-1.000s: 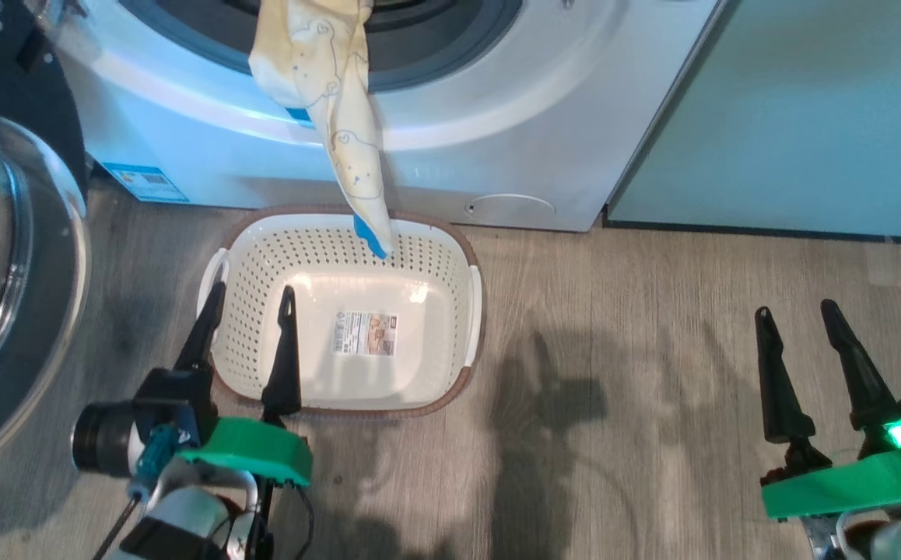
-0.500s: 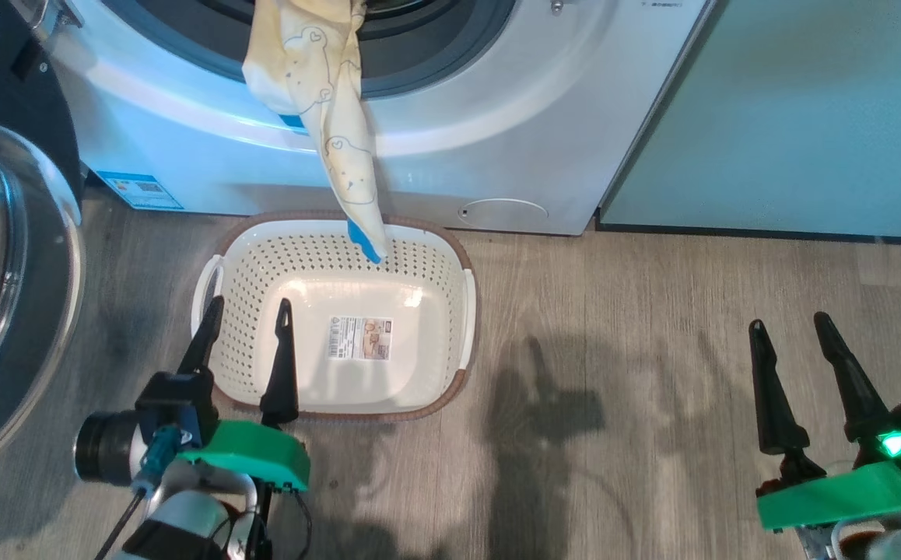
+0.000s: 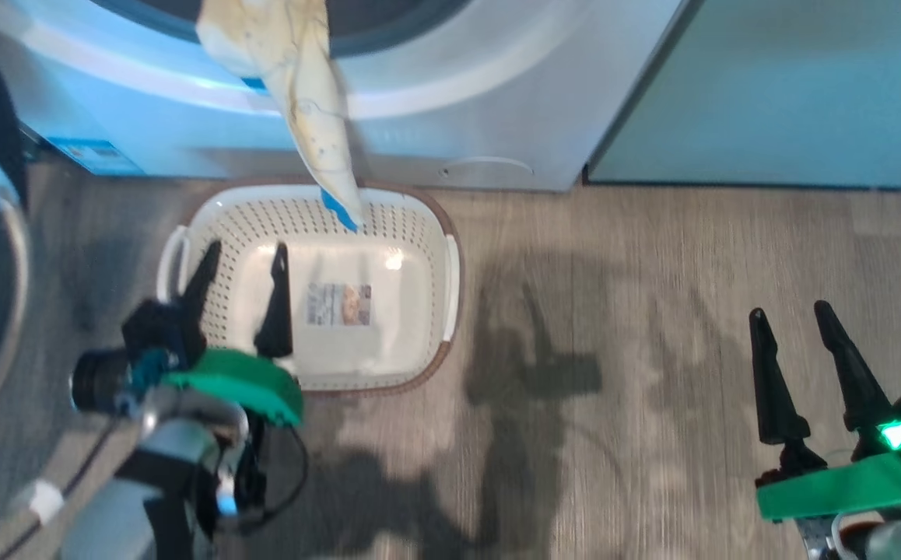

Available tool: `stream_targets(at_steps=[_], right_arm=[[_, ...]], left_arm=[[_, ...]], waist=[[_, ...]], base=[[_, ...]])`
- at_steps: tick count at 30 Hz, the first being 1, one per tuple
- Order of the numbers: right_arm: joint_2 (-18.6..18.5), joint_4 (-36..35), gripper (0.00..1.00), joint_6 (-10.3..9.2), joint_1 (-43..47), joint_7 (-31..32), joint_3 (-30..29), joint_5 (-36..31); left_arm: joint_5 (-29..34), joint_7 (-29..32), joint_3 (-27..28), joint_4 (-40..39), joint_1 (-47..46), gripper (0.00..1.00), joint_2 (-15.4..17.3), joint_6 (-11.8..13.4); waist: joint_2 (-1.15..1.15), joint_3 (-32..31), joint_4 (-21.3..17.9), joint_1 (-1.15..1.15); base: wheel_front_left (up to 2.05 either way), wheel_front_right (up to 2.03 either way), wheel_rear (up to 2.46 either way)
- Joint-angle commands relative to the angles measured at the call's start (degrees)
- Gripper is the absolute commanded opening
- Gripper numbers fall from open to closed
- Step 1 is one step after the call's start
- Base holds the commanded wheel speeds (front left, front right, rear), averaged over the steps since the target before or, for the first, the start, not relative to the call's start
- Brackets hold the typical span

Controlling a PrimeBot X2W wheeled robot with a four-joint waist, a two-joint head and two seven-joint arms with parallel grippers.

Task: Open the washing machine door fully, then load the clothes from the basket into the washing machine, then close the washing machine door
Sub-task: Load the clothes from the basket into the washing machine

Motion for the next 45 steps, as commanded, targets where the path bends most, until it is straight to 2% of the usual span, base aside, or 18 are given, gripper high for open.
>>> stream_targets(at_steps=[1,9,14,28,29,30,37,45], right_arm=[[-1.0,-1.9,1.0,-0.16,-1.9,-0.5,1.1,0.5],[-0.9,-2.0,1.0,-0.16,-4.7,-0.5,2.1,3.4],[-0.9,-1.7,1.0,-0.16,-6.4,-0.5,3.0,5.6],[-0.9,-1.1,1.0,-0.16,-8.3,-0.5,4.8,9.9],[-0.9,-1.0,1.0,-0.16,-8.4,-0.5,5.0,10.1],[-0.9,-1.0,1.0,-0.16,-8.4,-0.5,5.0,10.2],[-0.9,-0.8,1.0,-0.16,-8.4,-0.5,4.7,10.9],[-0.9,-1.0,1.0,-0.16,-8.0,-0.5,3.8,10.4]], left_arm=[[-0.6,0.3,2.7,0.4,-3.8,1.0,1.0,-1.1],[-2.8,2.8,2.4,12.4,-15.6,1.0,1.3,-6.3],[-3.2,4.3,2.6,19.8,-23.2,1.0,2.2,-8.6],[-4.5,4.6,5.2,34.5,-35.9,1.0,5.1,-10.7],[-4.4,4.6,5.0,35.3,-36.6,0.71,5.1,-10.9],[-4.3,4.7,4.7,36.0,-37.1,0.02,5.2,-11.2],[-5.0,5.5,4.2,39.4,-39.0,0.0,5.1,-12.7],[-5.3,10.5,1.6,37.7,-38.7,0.0,5.0,-15.0]], waist=[[0.0,2.6,-1.4,0.0],[0.0,8.7,-5.4,0.0],[0.0,12.1,-7.9,0.0],[0.0,15.7,-12.3,0.0],[0.0,15.8,-12.5,0.0],[0.0,15.8,-12.7,0.0],[0.0,15.6,-12.9,0.0],[0.0,14.3,-9.8,0.0]], base=[[0.0,0.0,0.0],[0.0,0.0,0.0],[0.0,0.0,0.0],[0.0,0.0,0.0],[0.0,0.0,0.0],[0.0,0.0,0.0],[0.0,0.0,0.0],[0.0,0.0,0.0]])
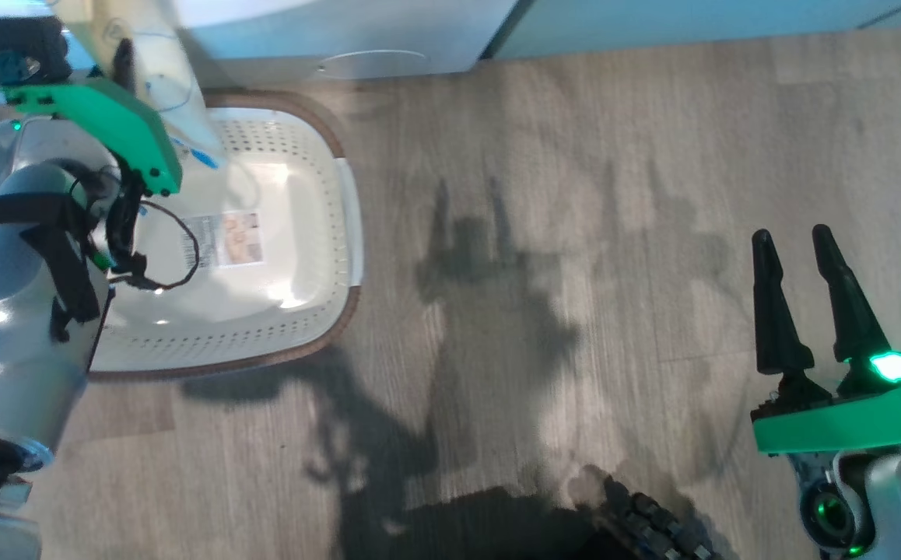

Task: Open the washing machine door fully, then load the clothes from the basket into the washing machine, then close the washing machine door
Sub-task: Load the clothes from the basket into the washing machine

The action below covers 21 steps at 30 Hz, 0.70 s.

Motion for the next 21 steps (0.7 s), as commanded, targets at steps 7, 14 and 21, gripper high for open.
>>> stream_targets(at_steps=[7,14,21], right_arm=[[-0.9,-1.5,1.0,-0.16,0.4,-0.5,0.3,-0.7],[-0.9,-1.3,1.0,-0.16,0.3,-0.5,1.0,0.0],[-0.9,-1.1,1.0,-0.16,0.4,-0.5,1.8,1.6]], left_arm=[[-1.4,8.9,0.3,-10.8,0.2,0.0,5.5,-0.7],[-1.6,17.5,1.1,-23.1,-0.6,0.0,11.0,1.1],[-1.7,24.1,3.0,-28.9,-4.2,0.0,15.7,2.9]], waist=[[0.0,-2.0,3.7,0.0],[0.0,-3.1,3.6,0.0],[0.0,-2.4,0.5,0.0]], base=[[0.0,0.0,0.0],[0.0,0.0,0.0],[0.0,0.0,0.0]])
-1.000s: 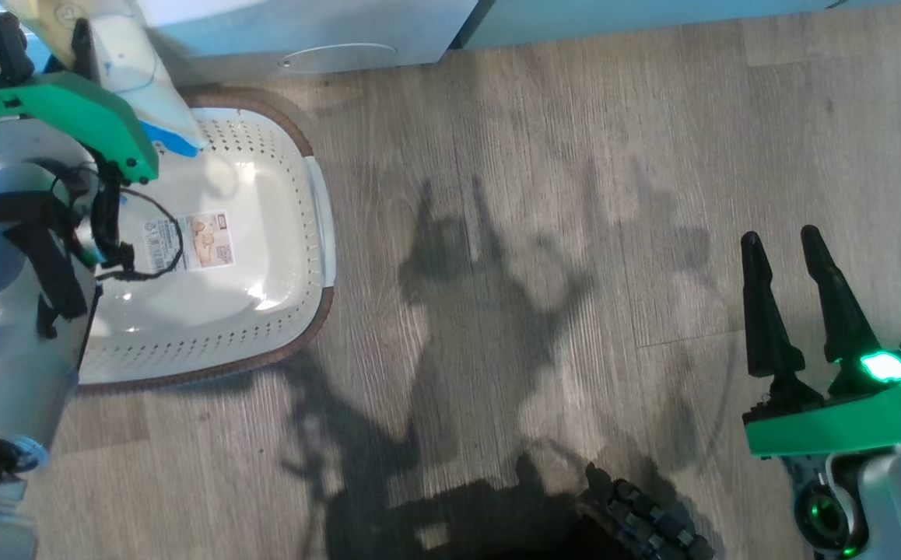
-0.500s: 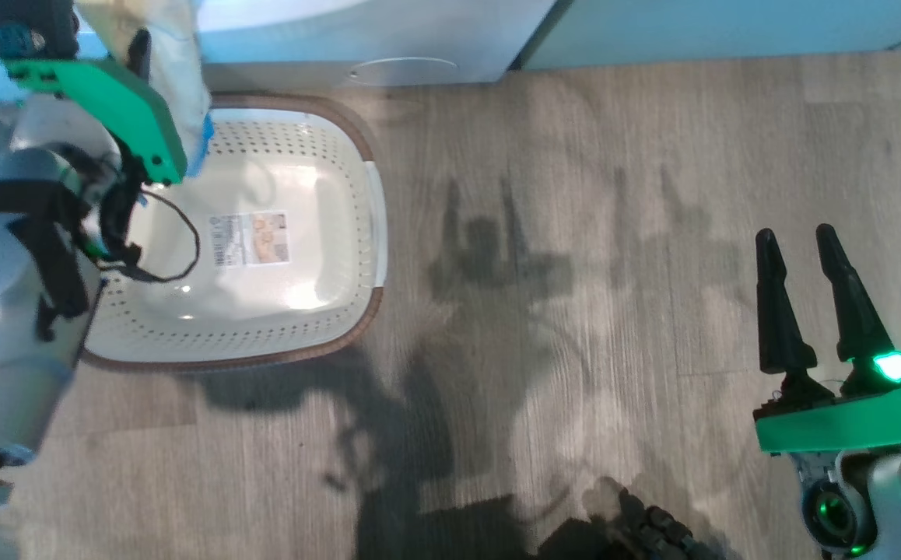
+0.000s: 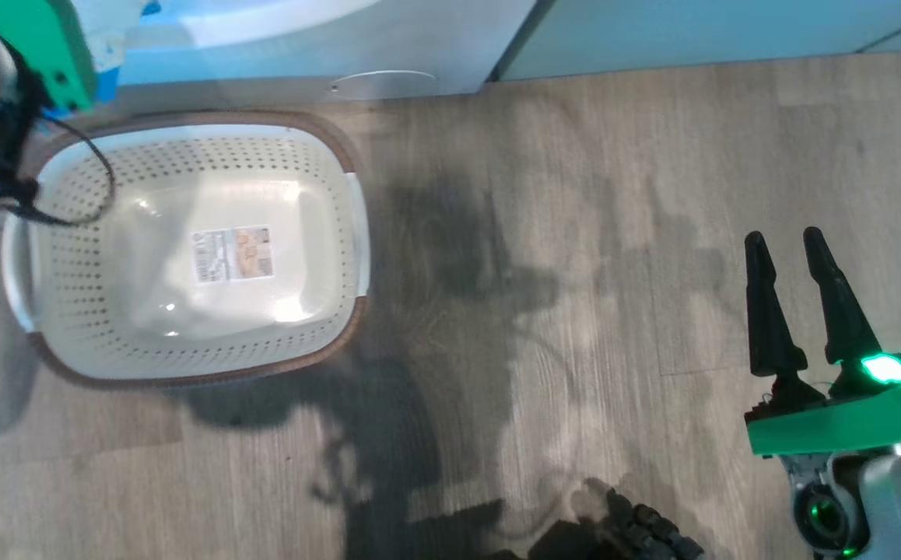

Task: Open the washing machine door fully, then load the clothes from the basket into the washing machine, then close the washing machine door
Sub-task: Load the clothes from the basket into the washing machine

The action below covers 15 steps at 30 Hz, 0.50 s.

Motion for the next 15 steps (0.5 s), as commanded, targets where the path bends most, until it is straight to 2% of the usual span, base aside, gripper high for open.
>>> stream_targets(at_steps=[1,7,15], right_arm=[[-0.9,-1.2,1.0,-0.16,0.3,-0.5,1.0,0.6],[-0.9,-0.8,1.0,-0.16,0.5,-0.5,2.0,2.1],[-0.9,-0.8,1.0,-0.16,0.1,-0.5,3.8,4.3]], left_arm=[[-0.2,0.5,2.6,-2.2,-3.0,0.0,3.6,0.6],[0.6,2.6,2.8,-1.4,-7.1,0.0,5.3,0.7],[2.4,4.2,1.2,3.0,-13.9,0.0,6.5,-1.2]], waist=[[0.0,0.4,-1.1,0.0],[0.0,1.5,-4.0,0.0],[0.0,4.1,-7.6,0.0]], base=[[0.0,0.0,0.0],[0.0,0.0,0.0],[0.0,0.0,0.0]])
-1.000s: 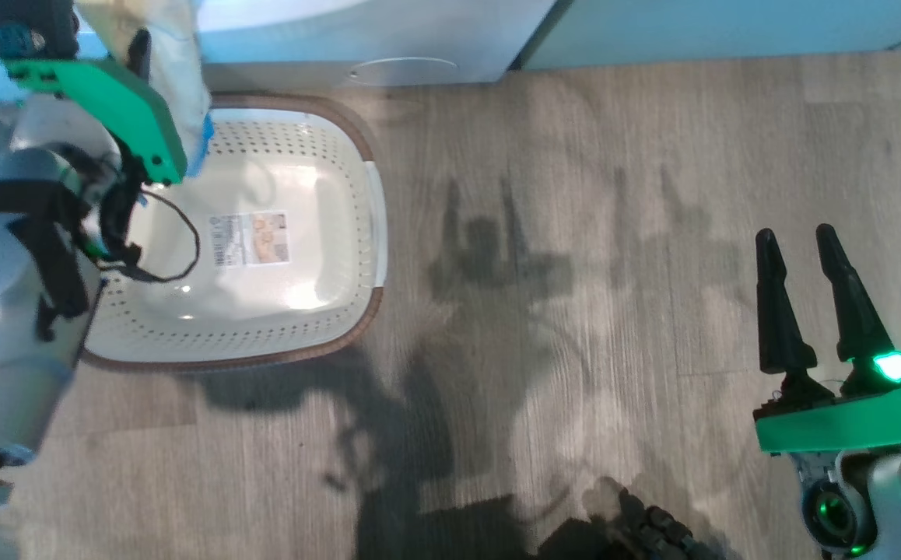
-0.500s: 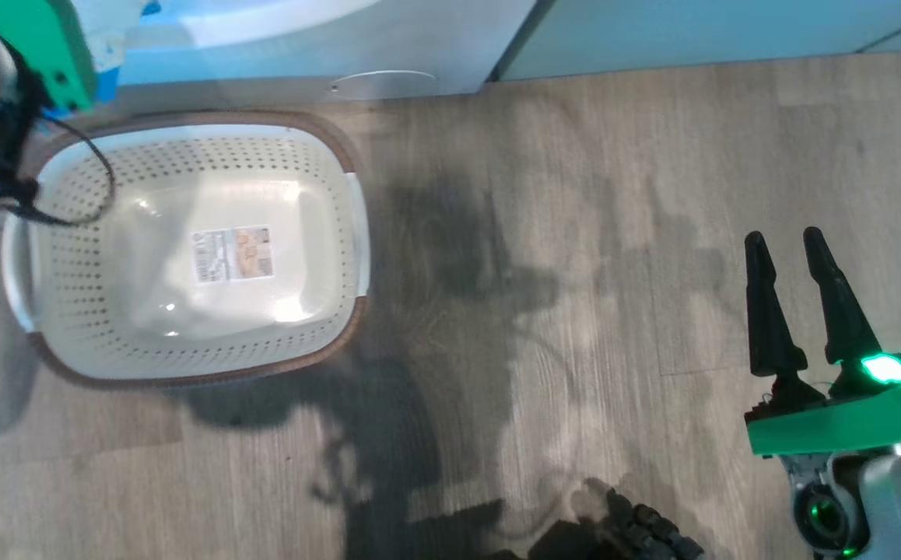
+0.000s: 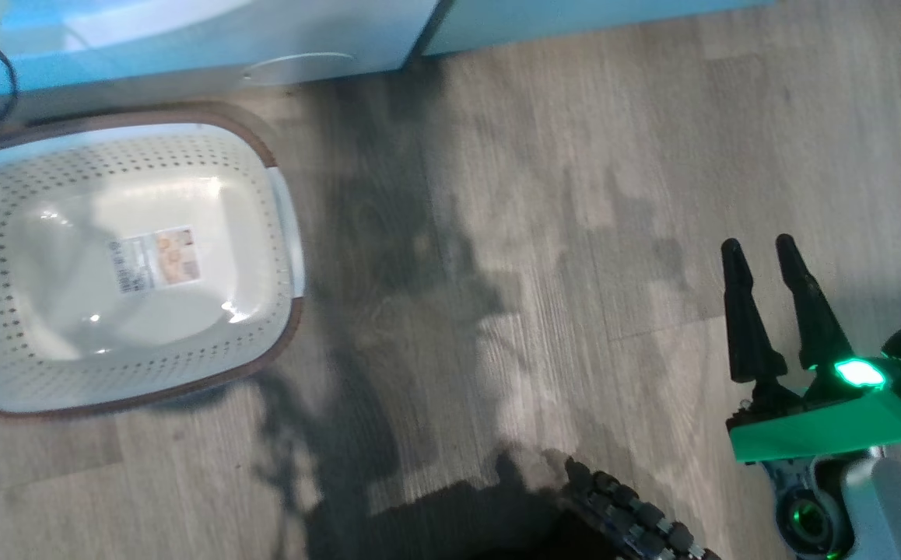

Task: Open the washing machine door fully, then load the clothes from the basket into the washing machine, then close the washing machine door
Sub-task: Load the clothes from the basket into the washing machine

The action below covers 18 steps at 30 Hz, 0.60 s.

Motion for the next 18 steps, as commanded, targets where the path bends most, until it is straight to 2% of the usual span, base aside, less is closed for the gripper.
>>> stream_targets(at_steps=[1,6,10,13,18], right_arm=[[-0.9,-1.3,1.0,-0.15,0.0,-0.5,1.3,0.8],[-0.9,-0.9,1.0,-0.15,-0.3,-0.5,2.7,2.9],[-0.9,-0.7,1.0,-0.15,-0.5,-0.5,4.1,4.4],[-0.9,-0.7,1.0,-0.15,-0.3,-0.5,4.2,5.1],[-0.9,-1.0,1.0,-0.15,0.3,-0.5,3.7,5.6]], left_arm=[[0.7,0.7,1.6,-1.2,-3.0,0.0,3.4,-0.2],[2.5,2.0,0.7,1.3,-7.9,0.0,5.1,-1.2],[4.7,0.7,0.2,3.1,-12.2,0.0,6.8,-2.2],[6.7,-3.1,-0.4,4.8,-15.6,0.0,6.8,-2.7],[10.8,-11.2,-2.3,8.6,-21.1,0.0,4.6,-2.6]], waist=[[0.0,1.2,-1.4,0.0],[0.0,3.3,-4.4,0.0],[0.0,4.9,-6.9,0.0],[0.0,5.7,-7.4,0.0],[0.0,6.8,-7.4,0.0]], base=[[0.0,0.0,0.0],[0.0,0.0,0.0],[0.0,0.0,0.0],[0.0,0.0,0.0],[0.0,0.0,0.0]])
